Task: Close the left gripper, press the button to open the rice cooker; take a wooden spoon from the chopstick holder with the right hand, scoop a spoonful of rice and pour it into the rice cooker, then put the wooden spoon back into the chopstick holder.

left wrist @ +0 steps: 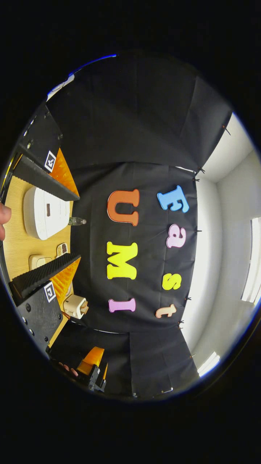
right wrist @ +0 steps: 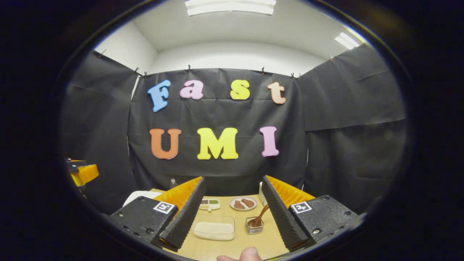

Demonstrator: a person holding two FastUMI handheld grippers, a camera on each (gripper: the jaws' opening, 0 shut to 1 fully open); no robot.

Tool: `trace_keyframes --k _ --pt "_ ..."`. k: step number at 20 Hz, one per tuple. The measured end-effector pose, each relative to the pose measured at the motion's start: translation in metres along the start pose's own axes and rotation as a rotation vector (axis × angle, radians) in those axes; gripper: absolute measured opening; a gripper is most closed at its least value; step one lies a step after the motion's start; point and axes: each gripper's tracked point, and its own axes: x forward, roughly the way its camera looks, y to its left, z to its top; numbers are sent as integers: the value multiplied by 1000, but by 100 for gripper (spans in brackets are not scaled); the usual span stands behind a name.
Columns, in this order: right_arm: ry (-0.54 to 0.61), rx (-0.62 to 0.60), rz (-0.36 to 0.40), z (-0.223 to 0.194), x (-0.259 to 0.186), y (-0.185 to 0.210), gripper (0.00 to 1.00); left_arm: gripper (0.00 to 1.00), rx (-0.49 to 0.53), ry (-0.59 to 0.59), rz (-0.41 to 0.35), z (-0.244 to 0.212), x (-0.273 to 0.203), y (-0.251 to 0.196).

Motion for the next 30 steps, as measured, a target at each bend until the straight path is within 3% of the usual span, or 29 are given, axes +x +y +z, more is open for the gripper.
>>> trace_keyframes --k 12,25,29,30 --pt "8 1 10 -5 9 -10 100 94 2 24 55 -7 2 1" --pt "51 26 101 -37 90 -4 100 94 4 184 141 -48 50 8" --pt "84 50 119 -55 125 -17 100 79 -23 289 186 -76 77 23" --pt "93 56 118 -59 133 -21 100 66 -29 313 193 -83 82 24"
